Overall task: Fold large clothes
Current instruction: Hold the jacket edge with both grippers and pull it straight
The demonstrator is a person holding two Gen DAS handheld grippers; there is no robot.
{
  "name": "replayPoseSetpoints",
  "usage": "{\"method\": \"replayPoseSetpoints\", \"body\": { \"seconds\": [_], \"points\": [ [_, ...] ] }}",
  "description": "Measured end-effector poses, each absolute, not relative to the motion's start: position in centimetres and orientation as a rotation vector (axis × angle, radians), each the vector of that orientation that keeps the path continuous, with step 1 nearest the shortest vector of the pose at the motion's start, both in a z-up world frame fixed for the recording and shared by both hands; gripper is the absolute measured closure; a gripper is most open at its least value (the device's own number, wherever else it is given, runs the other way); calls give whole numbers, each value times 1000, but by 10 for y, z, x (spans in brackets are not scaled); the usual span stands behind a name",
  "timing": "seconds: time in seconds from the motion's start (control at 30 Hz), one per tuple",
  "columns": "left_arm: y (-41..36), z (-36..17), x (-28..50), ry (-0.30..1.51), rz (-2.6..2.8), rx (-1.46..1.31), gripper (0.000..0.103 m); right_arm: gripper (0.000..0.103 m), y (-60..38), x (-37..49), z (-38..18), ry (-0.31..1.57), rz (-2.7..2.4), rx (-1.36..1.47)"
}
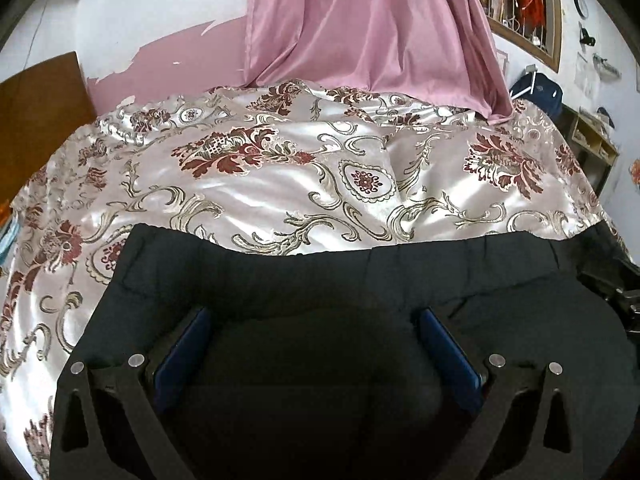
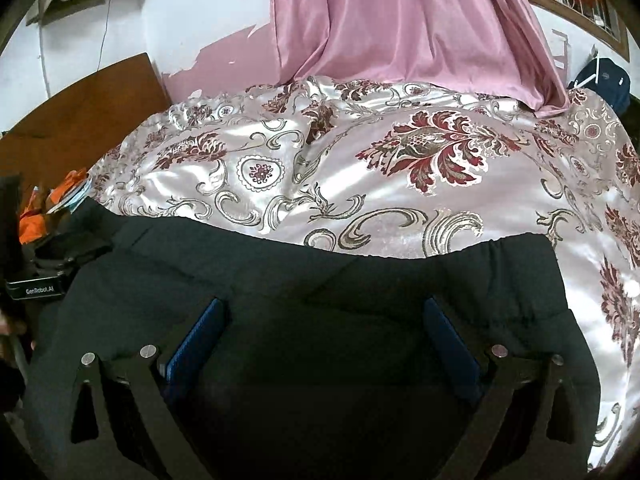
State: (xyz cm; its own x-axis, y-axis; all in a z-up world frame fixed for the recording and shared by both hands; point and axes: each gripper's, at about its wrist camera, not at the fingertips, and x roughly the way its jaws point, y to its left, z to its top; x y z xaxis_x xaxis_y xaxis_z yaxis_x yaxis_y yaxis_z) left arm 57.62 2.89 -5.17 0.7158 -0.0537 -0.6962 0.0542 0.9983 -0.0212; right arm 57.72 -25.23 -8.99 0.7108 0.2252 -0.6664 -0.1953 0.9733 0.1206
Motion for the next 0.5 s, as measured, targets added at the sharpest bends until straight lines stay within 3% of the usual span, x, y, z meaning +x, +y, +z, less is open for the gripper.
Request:
{"method": "replayPoseSetpoints", "body": {
  "seconds": [0.5],
  "points": [
    [30, -56, 572, 700, -67, -39, 0, 3, -258, 582, -100, 727, 261, 103]
  ]
}}
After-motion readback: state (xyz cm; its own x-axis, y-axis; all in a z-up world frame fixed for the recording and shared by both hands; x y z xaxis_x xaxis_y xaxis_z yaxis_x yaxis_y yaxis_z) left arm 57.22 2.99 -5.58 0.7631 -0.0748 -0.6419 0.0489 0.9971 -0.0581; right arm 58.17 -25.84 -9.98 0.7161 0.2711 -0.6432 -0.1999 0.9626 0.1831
